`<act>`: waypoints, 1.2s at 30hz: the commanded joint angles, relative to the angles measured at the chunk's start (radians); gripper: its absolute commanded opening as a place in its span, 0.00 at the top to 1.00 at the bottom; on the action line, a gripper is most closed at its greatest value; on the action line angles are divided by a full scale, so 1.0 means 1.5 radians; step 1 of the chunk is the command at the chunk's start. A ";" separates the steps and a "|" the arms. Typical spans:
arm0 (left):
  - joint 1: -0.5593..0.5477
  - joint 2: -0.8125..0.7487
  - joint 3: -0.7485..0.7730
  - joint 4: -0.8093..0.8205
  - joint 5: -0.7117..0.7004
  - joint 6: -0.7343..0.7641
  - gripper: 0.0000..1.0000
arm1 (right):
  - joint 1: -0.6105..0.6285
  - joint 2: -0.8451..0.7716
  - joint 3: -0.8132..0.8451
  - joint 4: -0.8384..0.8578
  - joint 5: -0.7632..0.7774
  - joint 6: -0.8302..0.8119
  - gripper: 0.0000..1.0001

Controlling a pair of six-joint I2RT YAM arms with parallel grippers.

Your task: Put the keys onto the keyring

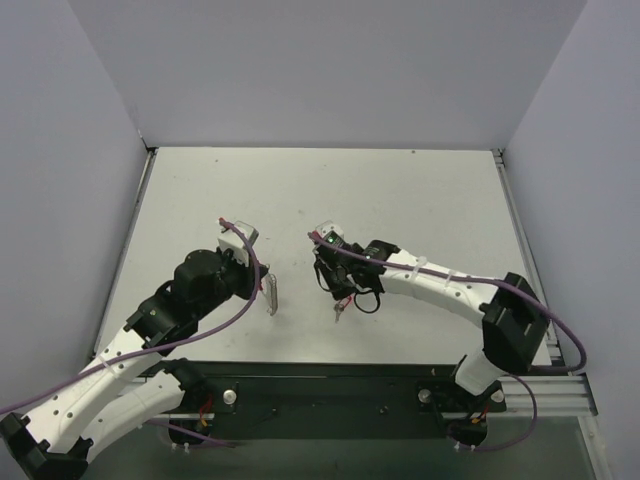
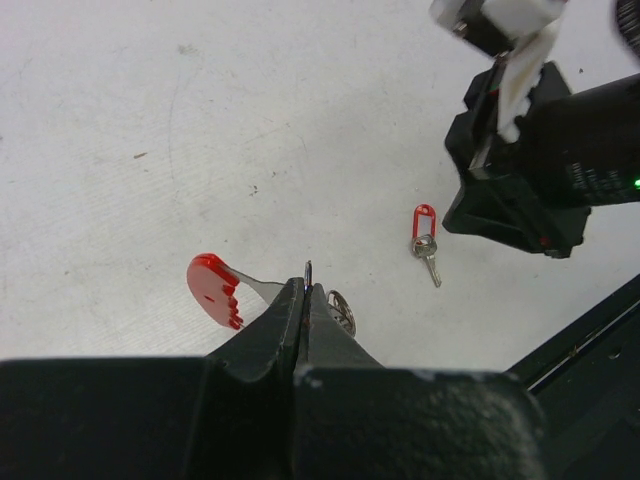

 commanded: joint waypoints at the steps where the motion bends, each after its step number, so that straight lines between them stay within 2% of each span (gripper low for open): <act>1: 0.004 -0.009 0.027 0.022 -0.001 0.001 1.00 | -0.021 -0.072 -0.025 0.000 -0.016 -0.022 1.00; 3: 0.005 -0.008 0.027 0.022 0.000 0.001 1.00 | -0.039 -0.068 -0.030 -0.002 -0.055 -0.009 1.00; 4: 0.005 -0.006 0.029 0.021 0.001 0.002 1.00 | -0.043 -0.053 -0.028 -0.005 -0.066 -0.005 0.88; 6: 0.005 -0.004 0.032 0.016 0.000 0.003 1.00 | -0.035 -0.034 -0.026 -0.013 -0.077 -0.001 0.56; 8: 0.005 -0.002 0.037 0.011 -0.007 0.003 1.00 | -0.021 -0.010 -0.026 -0.011 -0.059 0.007 0.44; 10: 0.005 -0.004 0.038 0.006 -0.009 0.005 1.00 | -0.008 0.023 -0.021 -0.013 -0.041 0.019 0.36; 14: 0.005 -0.008 0.036 0.003 -0.012 0.006 1.00 | -0.006 0.078 -0.007 -0.015 -0.041 0.043 0.32; 22: 0.006 -0.007 0.036 -0.001 -0.014 0.009 1.00 | -0.005 0.151 0.012 -0.028 -0.002 0.077 0.35; 25: 0.006 -0.006 0.038 -0.001 -0.013 0.010 1.00 | -0.005 0.173 0.018 -0.027 0.001 0.082 0.42; 27: 0.006 -0.006 0.038 0.000 -0.014 0.010 1.00 | -0.006 0.188 0.020 -0.028 -0.004 0.082 0.51; 29: 0.006 -0.006 0.038 0.000 -0.015 0.010 1.00 | -0.006 0.189 0.017 -0.021 -0.009 0.078 0.75; 30: 0.006 -0.006 0.038 -0.001 -0.015 0.010 1.00 | -0.006 0.188 0.014 -0.018 -0.014 0.076 0.81; 32: 0.006 -0.005 0.039 -0.001 -0.015 0.010 1.00 | -0.006 0.172 0.011 -0.013 -0.017 0.062 0.87; 36: 0.007 -0.003 0.038 0.001 -0.016 0.010 1.00 | -0.007 0.130 -0.003 0.020 -0.063 -0.005 0.90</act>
